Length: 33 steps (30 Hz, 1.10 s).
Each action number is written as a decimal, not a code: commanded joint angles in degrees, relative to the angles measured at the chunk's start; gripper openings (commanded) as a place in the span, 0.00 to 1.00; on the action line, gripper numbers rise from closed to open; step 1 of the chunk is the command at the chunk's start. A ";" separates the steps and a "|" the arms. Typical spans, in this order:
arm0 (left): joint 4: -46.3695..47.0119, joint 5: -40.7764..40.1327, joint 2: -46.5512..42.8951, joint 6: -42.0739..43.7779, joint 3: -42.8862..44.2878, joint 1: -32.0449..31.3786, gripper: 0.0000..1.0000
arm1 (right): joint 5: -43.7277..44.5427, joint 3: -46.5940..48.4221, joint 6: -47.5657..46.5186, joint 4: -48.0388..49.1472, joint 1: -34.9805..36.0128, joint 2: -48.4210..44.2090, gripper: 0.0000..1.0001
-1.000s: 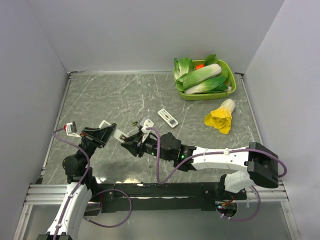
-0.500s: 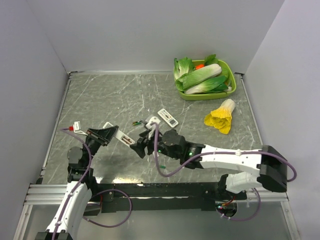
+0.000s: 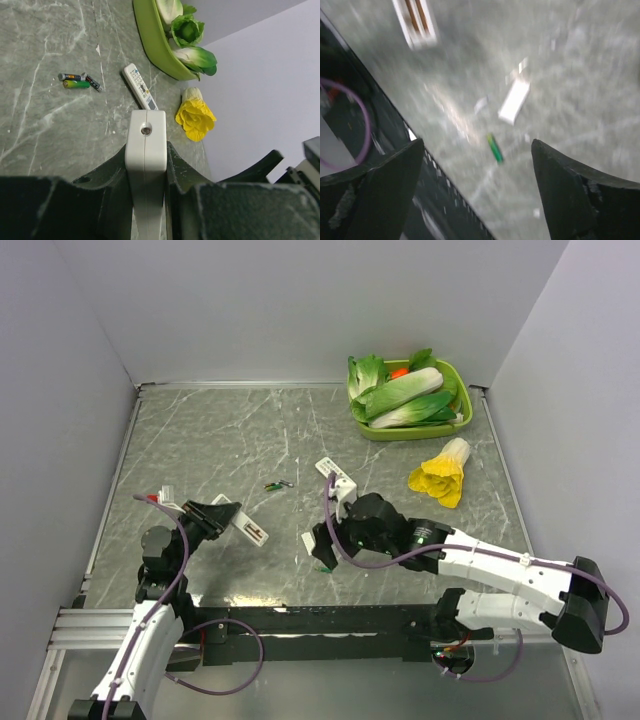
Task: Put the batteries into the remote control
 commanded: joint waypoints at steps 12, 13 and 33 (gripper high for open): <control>0.63 3.31 -2.69 1.54 -3.32 -0.20 0.02 | -8.02 0.53 -0.67 -10.56 -0.46 15.57 0.69; 0.72 3.31 -2.78 1.45 -3.32 -0.20 0.02 | -8.29 0.71 -1.11 -10.30 -0.46 16.54 0.67; -0.69 2.52 -2.87 1.54 -2.70 -0.37 0.02 | -7.59 5.54 -3.92 -9.50 2.44 31.92 0.58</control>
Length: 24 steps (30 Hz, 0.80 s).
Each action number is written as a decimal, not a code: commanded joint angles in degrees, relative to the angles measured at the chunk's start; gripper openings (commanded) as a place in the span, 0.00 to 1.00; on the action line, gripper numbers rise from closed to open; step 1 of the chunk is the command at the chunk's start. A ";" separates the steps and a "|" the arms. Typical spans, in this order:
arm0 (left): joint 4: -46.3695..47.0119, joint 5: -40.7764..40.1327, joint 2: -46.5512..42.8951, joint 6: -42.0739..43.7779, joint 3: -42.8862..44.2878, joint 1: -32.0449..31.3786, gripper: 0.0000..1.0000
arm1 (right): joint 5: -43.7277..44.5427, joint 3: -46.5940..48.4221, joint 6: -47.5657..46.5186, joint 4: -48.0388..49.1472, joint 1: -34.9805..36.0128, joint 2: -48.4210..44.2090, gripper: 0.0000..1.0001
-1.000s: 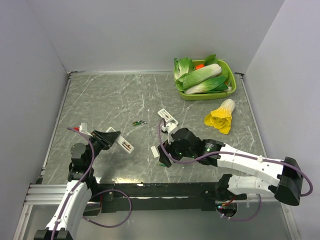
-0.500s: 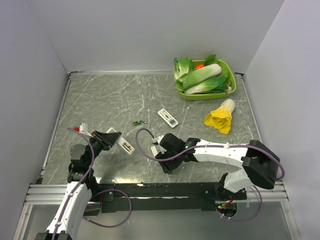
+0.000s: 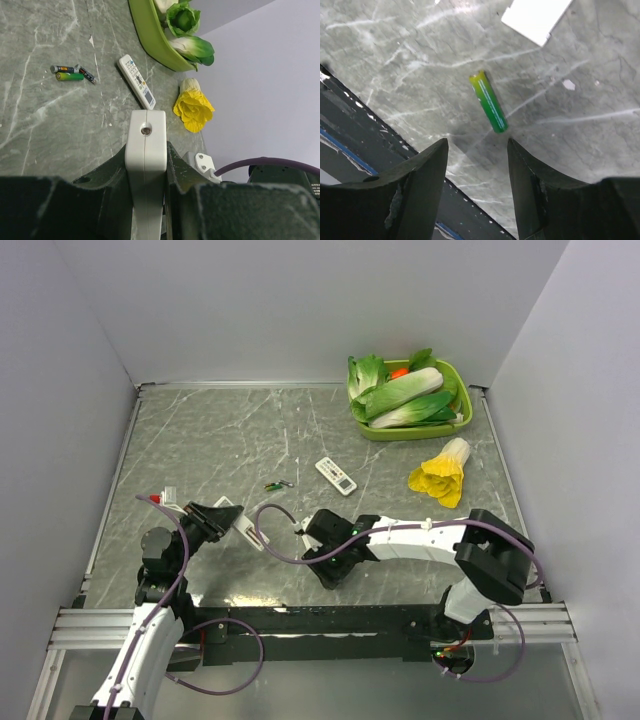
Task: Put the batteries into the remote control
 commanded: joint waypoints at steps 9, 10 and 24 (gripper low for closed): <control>1.58 0.27 -0.44 0.62 -2.62 -0.11 0.02 | 4.45 3.28 -0.80 0.09 1.52 5.73 0.52; 1.58 0.27 -0.44 0.62 -2.62 -0.11 0.02 | 4.62 3.45 -0.80 -0.17 1.61 5.91 0.52; 2.46 0.71 -0.44 0.00 -3.06 -0.11 0.02 | 11.30 5.91 0.34 -2.37 1.79 7.49 0.49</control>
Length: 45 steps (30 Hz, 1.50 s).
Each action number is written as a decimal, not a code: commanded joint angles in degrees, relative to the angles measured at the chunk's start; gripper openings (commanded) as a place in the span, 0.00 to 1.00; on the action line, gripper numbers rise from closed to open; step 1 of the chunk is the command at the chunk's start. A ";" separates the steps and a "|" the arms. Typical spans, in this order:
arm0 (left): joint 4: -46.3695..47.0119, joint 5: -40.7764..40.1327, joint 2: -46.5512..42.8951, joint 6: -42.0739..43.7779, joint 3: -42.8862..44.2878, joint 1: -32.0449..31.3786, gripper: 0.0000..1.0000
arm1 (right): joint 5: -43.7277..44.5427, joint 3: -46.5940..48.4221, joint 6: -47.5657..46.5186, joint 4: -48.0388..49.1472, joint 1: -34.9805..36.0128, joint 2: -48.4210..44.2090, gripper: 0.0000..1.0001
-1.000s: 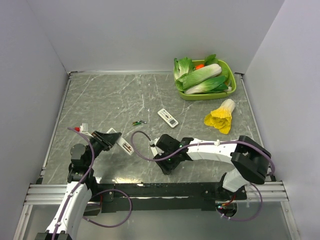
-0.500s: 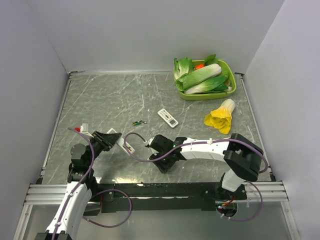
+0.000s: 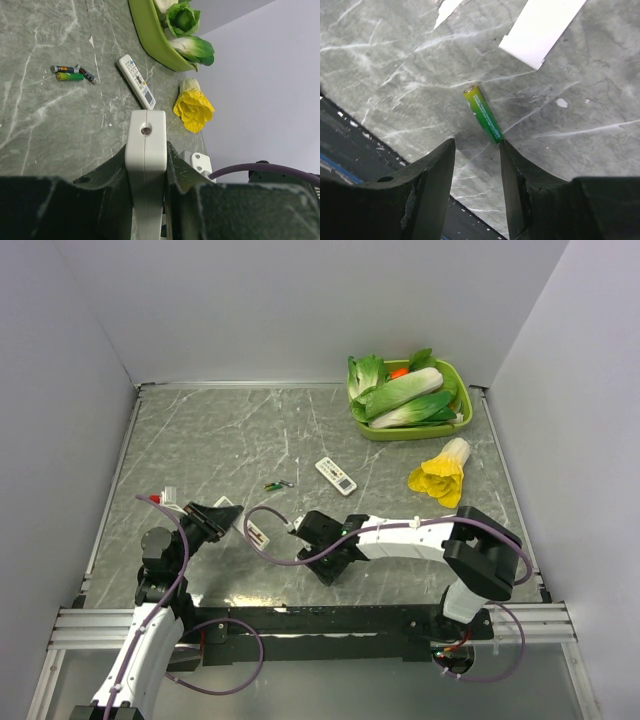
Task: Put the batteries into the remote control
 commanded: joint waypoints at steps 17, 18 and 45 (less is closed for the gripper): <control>2.07 0.79 -0.44 0.46 -2.62 -0.11 0.02 | 13.39 4.20 1.31 -4.20 -4.51 5.80 0.48; 1.98 0.71 -0.44 0.55 -2.70 -0.11 0.02 | 13.49 4.63 1.22 -4.46 -4.77 5.97 0.48; 1.98 0.71 -0.53 0.38 -2.70 -0.11 0.02 | 16.30 12.81 -3.17 -3.41 -9.52 13.88 0.47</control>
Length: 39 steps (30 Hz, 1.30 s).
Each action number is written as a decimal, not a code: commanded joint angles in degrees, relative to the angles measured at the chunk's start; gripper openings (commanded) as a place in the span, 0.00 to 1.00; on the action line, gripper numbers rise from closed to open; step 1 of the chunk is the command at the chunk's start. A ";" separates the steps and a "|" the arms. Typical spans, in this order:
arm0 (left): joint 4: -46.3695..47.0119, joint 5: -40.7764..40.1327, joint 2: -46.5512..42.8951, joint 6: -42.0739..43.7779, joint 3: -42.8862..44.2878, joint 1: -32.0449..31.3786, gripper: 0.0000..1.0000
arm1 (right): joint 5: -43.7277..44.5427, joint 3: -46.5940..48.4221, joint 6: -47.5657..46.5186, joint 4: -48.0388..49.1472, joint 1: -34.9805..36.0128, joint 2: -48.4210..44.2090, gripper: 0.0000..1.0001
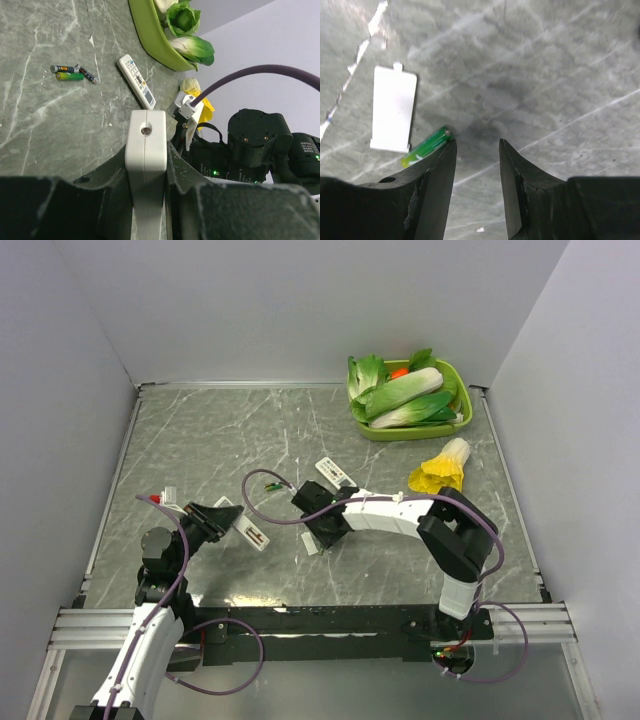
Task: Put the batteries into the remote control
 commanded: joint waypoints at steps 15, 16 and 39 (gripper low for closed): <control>2.04 1.12 -0.88 -0.35 -2.53 -0.11 0.02 | 0.93 1.70 5.22 0.50 -1.61 -4.02 0.44; 2.04 1.04 -0.97 -0.44 -2.44 -0.11 0.02 | 0.67 0.99 8.02 1.02 -1.70 -6.73 0.45; 2.40 1.39 -2.20 -1.40 -2.79 -0.64 0.02 | -4.52 2.04 31.51 -1.69 -1.79 -3.51 0.36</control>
